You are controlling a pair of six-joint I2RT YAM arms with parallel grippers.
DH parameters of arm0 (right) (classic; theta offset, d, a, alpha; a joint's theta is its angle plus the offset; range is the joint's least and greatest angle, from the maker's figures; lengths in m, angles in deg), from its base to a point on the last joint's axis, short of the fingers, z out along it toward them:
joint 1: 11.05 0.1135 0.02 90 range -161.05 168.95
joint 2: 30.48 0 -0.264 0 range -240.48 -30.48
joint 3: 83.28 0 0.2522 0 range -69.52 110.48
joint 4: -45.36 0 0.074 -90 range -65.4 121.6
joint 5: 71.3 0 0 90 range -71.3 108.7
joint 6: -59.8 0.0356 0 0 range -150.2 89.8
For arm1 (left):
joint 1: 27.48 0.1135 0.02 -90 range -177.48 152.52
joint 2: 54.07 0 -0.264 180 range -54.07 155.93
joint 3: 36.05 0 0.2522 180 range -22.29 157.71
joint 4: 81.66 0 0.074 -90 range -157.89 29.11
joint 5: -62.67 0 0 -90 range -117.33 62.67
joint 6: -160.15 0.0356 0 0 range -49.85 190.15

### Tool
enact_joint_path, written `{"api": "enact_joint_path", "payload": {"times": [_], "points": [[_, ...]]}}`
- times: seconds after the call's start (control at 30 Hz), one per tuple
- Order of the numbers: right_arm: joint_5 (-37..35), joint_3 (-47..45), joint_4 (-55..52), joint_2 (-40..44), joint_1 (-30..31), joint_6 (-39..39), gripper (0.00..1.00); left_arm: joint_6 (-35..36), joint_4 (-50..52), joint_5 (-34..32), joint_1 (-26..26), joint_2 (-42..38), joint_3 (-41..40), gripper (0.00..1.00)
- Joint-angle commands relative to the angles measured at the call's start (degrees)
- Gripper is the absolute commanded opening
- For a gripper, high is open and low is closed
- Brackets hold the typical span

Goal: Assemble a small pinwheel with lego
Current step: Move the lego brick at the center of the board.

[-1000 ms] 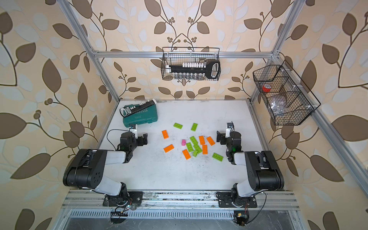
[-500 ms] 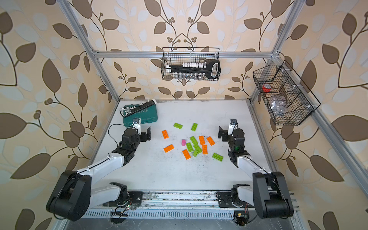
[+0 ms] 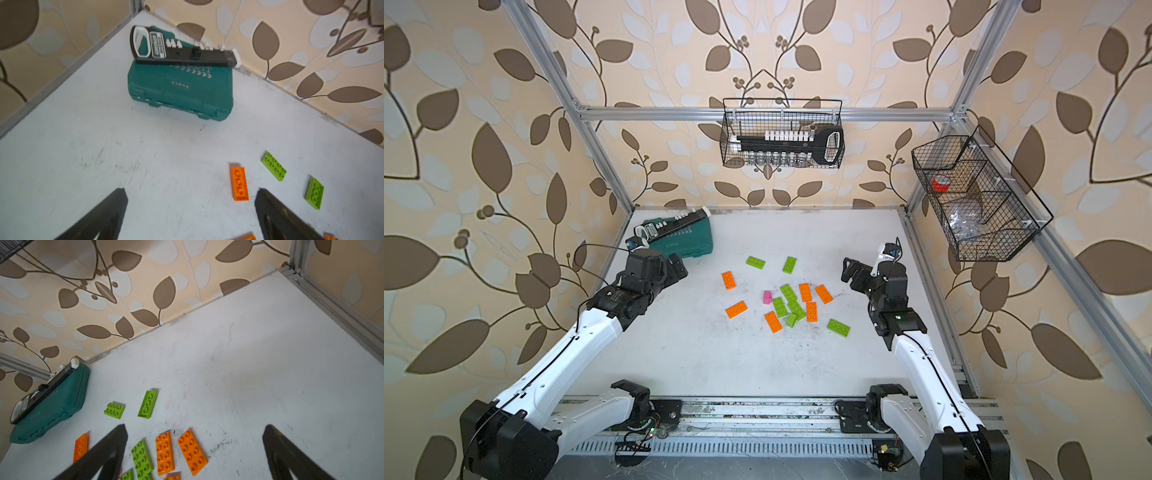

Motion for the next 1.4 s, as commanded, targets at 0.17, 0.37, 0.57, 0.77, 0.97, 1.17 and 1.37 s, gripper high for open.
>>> {"api": "enact_joint_path", "payload": {"times": [0.17, 0.37, 0.57, 0.77, 0.97, 1.17, 1.37], "points": [[-3.9, 6.3, -18.1, 1.8, 0.0, 6.3, 0.98, -4.5, 10.4, 4.1, -8.2, 3.5, 3.1, 0.99], [-2.0, 8.2, -22.2, -1.3, -0.3, 9.5, 0.98, -9.0, 9.7, 1.5, -23.3, 6.9, 4.1, 0.99], [-2.6, 11.4, -27.3, -4.6, 5.5, 6.1, 0.98, -12.3, 6.8, 3.0, -34.8, 14.8, 6.8, 0.99], [-10.2, 13.5, -33.2, -5.5, 20.1, 6.6, 0.98, -13.8, -0.4, 7.9, -37.2, 17.8, 4.6, 0.99], [-9.3, 13.4, -34.5, -5.7, 30.4, 8.7, 0.98, -14.1, -4.0, 9.8, -37.2, 16.3, 2.0, 0.99], [-7.1, 15.6, -38.6, -10.0, 35.9, 9.8, 0.98, -14.0, -3.5, 9.9, -37.2, 14.9, 0.7, 0.99], [-4.6, 18.5, -44.3, -16.0, 38.2, 10.5, 0.98, -14.2, -2.7, 9.1, -36.0, 12.3, -2.3, 0.98]]}}
